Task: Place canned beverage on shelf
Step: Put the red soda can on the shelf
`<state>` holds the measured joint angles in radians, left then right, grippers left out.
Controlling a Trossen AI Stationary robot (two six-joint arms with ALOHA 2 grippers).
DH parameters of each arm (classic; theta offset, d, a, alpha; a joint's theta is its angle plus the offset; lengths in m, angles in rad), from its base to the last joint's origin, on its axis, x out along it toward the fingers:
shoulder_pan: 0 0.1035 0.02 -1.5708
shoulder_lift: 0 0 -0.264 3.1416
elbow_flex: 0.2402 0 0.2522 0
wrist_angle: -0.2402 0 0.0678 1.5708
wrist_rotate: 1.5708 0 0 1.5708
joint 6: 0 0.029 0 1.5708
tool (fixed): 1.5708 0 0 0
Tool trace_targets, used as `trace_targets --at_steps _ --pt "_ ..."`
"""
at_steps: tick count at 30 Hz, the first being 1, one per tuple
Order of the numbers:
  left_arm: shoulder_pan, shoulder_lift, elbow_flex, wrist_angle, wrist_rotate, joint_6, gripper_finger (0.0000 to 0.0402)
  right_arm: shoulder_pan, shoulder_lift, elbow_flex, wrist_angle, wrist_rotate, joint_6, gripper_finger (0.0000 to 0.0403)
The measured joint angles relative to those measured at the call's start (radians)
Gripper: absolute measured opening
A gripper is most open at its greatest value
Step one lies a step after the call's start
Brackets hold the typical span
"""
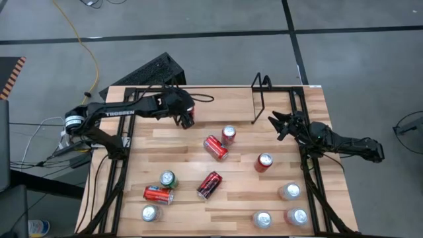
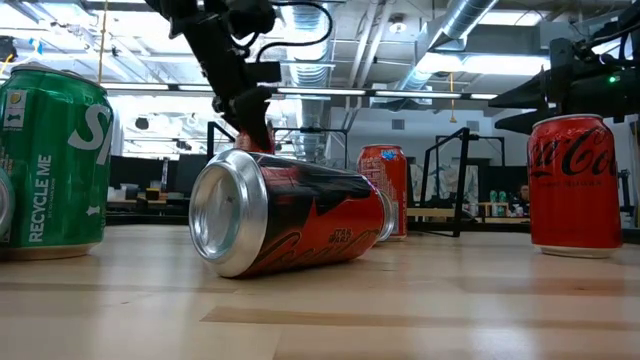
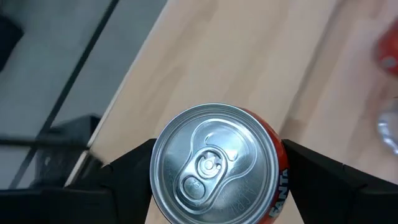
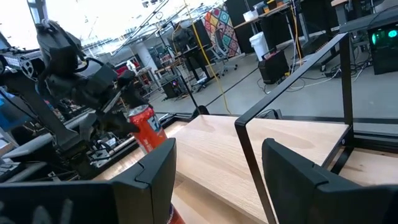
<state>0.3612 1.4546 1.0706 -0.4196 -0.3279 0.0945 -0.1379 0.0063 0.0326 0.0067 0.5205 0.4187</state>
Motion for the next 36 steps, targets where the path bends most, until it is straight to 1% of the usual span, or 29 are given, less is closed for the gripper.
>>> trace_targets --at_steps 1,4,9,13,18,22,25,27,30,32,36 --pt "0.000 0.002 0.000 0.008 0.015 0.014 0.0294 0.000 0.000 0.000 0.000 0.000 0.000 0.0221" --pt "0.000 0.003 0.000 0.017 0.017 0.055 0.0306 0.000 0.000 0.000 0.000 0.000 0.000 0.0221" --pt "0.001 0.001 0.000 0.033 0.007 0.066 0.0328 0.000 0.000 0.000 -0.001 0.000 -0.003 0.0221" --pt "0.001 -0.002 0.000 0.039 0.002 0.123 0.0331 0.000 0.000 0.000 -0.002 0.000 -0.006 0.0221" --pt "-0.001 -0.002 0.000 0.037 0.002 0.135 0.0333 0.000 0.000 0.000 0.007 -0.002 -0.009 0.0221" --pt "-0.002 -0.025 0.000 0.035 0.003 0.138 0.0333 0.001 0.001 -0.007 0.087 -0.023 -0.074 0.0221" --pt "-0.003 -0.064 0.000 0.031 0.004 0.133 0.0333 0.002 -0.001 -0.004 0.216 -0.026 -0.133 0.0221" --pt "-0.009 -0.099 0.000 0.024 0.004 0.130 0.0333 0.002 0.000 0.001 0.259 -0.026 -0.167 0.0221" --pt "-0.024 -0.169 0.000 0.007 0.007 0.108 0.0334 0.002 0.006 0.047 0.254 -0.027 -0.215 0.0221" --pt "-0.038 -0.219 0.000 0.000 0.008 0.090 0.0334 0.004 0.035 0.091 0.255 -0.031 -0.249 0.0221" --pt "-0.075 -0.325 0.000 -0.016 0.027 0.055 0.0334 0.023 0.145 0.207 0.257 -0.026 -0.332 0.0221"
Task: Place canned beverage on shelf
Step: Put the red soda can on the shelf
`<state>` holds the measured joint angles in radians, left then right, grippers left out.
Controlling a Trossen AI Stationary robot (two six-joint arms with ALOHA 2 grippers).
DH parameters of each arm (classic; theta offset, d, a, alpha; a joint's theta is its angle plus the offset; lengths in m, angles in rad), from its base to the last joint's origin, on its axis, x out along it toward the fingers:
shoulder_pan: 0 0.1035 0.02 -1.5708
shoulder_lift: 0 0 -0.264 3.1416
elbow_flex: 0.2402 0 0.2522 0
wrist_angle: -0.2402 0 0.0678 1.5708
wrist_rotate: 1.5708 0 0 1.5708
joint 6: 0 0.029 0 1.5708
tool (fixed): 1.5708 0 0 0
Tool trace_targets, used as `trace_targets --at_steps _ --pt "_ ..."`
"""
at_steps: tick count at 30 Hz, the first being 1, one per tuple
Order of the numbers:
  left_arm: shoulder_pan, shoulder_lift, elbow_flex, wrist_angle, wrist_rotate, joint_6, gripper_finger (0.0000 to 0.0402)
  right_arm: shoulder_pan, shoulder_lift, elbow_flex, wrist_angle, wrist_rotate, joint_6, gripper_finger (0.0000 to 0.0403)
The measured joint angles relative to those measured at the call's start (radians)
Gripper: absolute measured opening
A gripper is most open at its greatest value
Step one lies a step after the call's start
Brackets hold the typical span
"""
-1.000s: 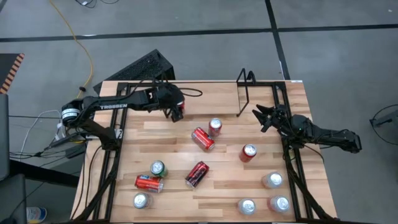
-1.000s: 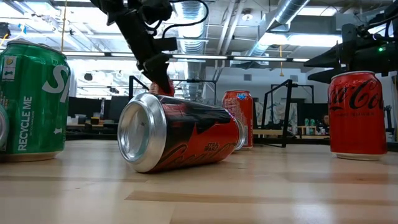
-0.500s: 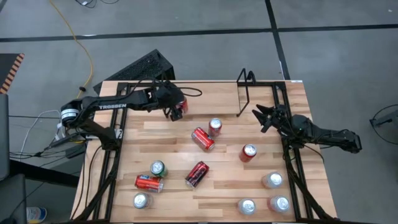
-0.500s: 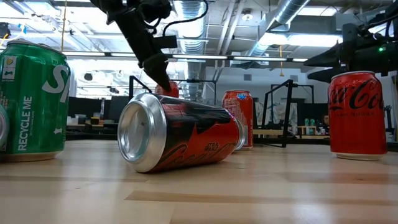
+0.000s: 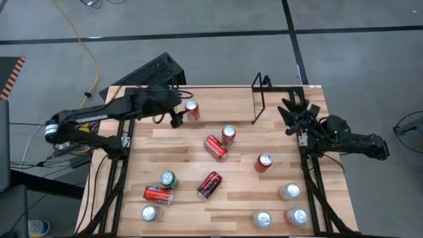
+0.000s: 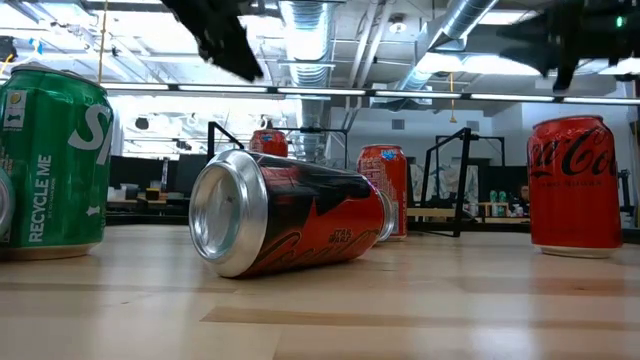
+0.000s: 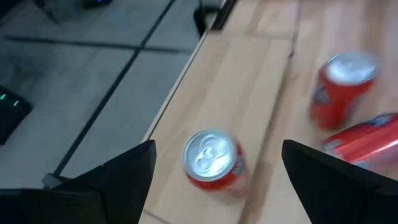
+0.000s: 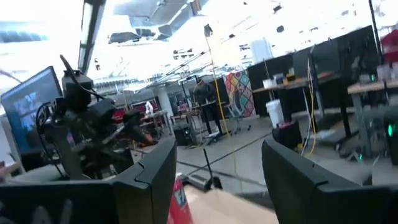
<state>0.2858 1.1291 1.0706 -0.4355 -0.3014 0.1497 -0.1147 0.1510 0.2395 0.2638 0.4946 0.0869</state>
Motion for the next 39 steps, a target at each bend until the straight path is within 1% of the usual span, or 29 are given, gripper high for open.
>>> trace_targets --at_steps 5,9,11,14,17,21,22,23,25,27,29,30,31,34,37,39 --pt "-0.036 -0.114 0.000 -0.005 0.062 -0.078 0.0334 0.020 0.224 0.185 -0.009 0.004 -0.088 0.0221" --pt "-0.060 -0.184 0.000 -0.029 0.099 -0.146 0.0334 0.038 0.445 0.372 -0.128 0.032 -0.123 0.0221" --pt "-0.070 -0.207 0.000 -0.050 0.105 -0.174 0.0334 0.038 0.559 0.471 -0.215 0.063 -0.121 0.0221" --pt "-0.080 -0.234 0.000 -0.087 0.103 -0.206 0.0334 0.033 0.718 0.608 -0.327 0.079 -0.098 0.0221" --pt "-0.087 -0.253 0.000 -0.123 0.102 -0.217 0.0334 0.020 0.858 0.727 -0.386 0.080 -0.091 0.0221" --pt "-0.089 -0.262 0.000 -0.163 0.102 -0.240 0.0334 -0.012 1.024 0.851 -0.452 0.089 -0.089 0.0219" --pt "-0.089 -0.263 0.000 -0.169 0.102 -0.246 0.0334 -0.023 1.060 0.883 -0.485 0.125 -0.068 0.0216" --pt "-0.089 -0.262 0.000 -0.176 0.101 -0.253 0.0334 -0.033 1.091 0.918 -0.535 0.192 -0.027 0.0213" --pt "-0.089 -0.262 0.000 -0.203 0.099 -0.267 0.0334 -0.047 1.141 0.985 -0.716 0.369 0.075 0.0204" --pt "-0.089 -0.261 0.000 -0.218 0.099 -0.280 0.0334 -0.061 1.168 1.047 -0.925 0.515 0.185 0.0191" --pt "-0.089 -0.262 0.000 -0.234 0.099 -0.292 0.0334 -0.072 1.180 1.094 -1.132 0.598 0.325 0.0175" --pt "-0.089 -0.261 0.000 -0.239 0.098 -0.293 0.0334 -0.081 1.180 1.112 -1.213 0.609 0.397 0.0167" --pt "-0.089 -0.261 0.000 -0.242 0.097 -0.294 0.0334 -0.095 1.177 1.123 -1.286 0.604 0.465 0.0159" --pt "-0.089 -0.261 0.000 -0.242 0.090 -0.294 0.0334 -0.154 1.176 1.130 -1.438 0.511 0.608 0.0135" --pt "-0.088 -0.260 0.000 -0.242 0.073 -0.297 0.0334 -0.227 1.194 1.129 -1.571 0.397 0.683 0.0112" --pt "-0.088 -0.259 0.000 -0.241 0.064 -0.308 0.0334 -0.263 1.215 1.125 -1.618 0.356 0.702 0.0101"
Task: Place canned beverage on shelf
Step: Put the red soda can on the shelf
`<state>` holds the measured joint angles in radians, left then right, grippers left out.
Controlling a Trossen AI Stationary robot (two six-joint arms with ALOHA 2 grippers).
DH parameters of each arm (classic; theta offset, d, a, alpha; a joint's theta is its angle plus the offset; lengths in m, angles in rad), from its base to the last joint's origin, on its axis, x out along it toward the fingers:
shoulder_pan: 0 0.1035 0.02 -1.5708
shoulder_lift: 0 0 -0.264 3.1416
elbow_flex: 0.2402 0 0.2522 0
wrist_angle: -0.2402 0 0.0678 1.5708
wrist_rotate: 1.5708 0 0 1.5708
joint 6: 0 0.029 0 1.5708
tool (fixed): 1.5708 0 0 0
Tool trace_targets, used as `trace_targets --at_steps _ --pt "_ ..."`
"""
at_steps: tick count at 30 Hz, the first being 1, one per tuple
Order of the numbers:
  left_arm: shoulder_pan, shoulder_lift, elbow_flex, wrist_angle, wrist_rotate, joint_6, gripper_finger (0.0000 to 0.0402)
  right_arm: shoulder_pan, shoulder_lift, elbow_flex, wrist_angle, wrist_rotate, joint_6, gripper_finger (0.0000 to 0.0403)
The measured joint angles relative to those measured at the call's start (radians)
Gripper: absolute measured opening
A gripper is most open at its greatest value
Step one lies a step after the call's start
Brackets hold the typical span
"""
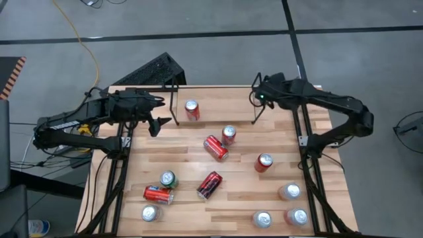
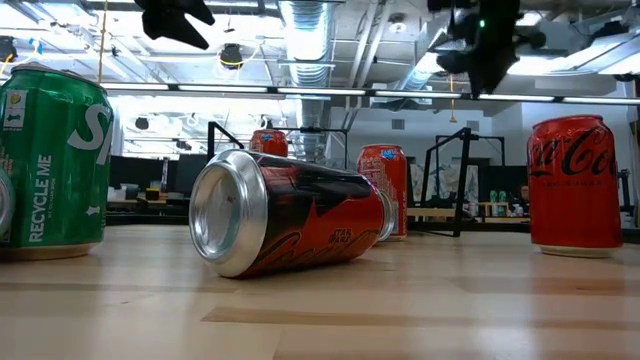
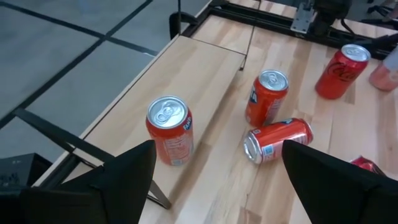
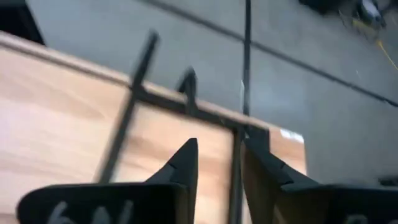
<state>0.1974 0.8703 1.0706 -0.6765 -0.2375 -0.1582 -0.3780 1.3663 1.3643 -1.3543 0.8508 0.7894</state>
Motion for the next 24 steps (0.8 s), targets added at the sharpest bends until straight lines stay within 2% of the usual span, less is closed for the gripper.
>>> trace_targets --at_steps 11,17,24 --pt "0.000 0.000 0.000 0.000 -0.006 -0.012 0.0334 -0.100 0.130 -0.010 0.002 -0.046 -0.041 0.0081" --pt "0.000 0.000 0.000 0.000 -0.006 -0.012 0.0334 -0.124 0.169 -0.010 0.114 -0.168 -0.154 0.0081" --pt "0.000 0.000 0.000 -0.010 -0.006 -0.013 0.0334 -0.123 0.170 -0.009 0.212 -0.242 -0.232 0.0081"
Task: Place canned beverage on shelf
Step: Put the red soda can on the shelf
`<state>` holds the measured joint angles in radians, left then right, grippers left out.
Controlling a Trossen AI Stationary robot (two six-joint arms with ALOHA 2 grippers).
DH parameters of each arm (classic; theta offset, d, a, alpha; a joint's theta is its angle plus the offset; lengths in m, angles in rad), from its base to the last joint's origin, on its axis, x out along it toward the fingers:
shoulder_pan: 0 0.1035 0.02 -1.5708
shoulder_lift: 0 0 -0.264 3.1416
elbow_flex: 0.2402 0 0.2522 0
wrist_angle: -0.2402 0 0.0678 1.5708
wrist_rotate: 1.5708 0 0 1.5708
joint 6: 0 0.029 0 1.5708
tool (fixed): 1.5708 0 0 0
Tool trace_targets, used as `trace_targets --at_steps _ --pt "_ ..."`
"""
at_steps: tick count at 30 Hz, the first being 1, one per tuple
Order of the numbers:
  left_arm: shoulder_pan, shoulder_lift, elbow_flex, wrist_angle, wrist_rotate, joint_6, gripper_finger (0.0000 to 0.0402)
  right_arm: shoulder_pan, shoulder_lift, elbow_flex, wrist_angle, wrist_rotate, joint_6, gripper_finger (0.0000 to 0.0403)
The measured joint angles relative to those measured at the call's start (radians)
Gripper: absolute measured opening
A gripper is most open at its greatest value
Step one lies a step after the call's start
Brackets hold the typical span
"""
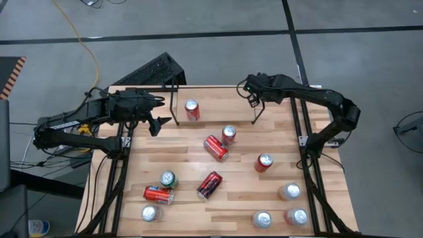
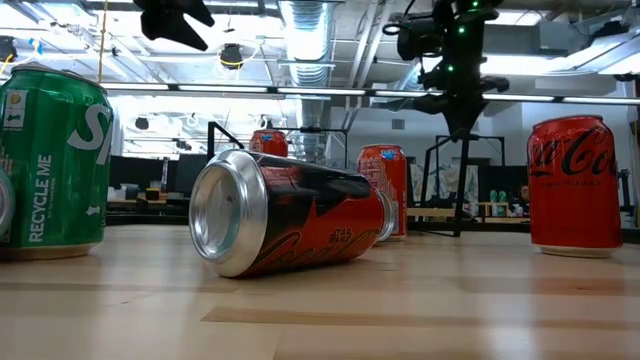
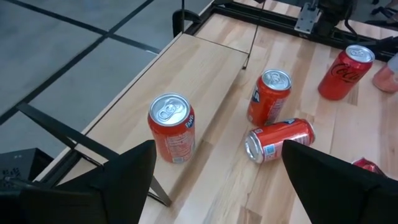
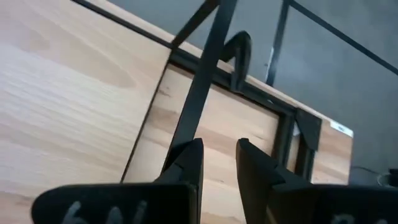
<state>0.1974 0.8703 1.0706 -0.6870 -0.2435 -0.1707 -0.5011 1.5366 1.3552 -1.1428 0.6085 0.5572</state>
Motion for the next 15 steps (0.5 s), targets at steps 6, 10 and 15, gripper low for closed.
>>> trace_targets --at_steps 6,10,15 --pt "0.000 0.000 0.000 -0.004 0.000 0.000 0.0334 0.003 -0.010 0.000 0.047 -0.060 -0.046 0.0081" --pt "0.000 0.000 0.000 -0.004 0.000 -0.001 0.0334 0.012 -0.014 0.000 0.057 -0.062 -0.064 0.0081" --pt "0.000 0.000 0.000 -0.004 0.000 -0.002 0.0334 0.013 -0.023 0.017 0.031 -0.060 -0.085 0.0081"
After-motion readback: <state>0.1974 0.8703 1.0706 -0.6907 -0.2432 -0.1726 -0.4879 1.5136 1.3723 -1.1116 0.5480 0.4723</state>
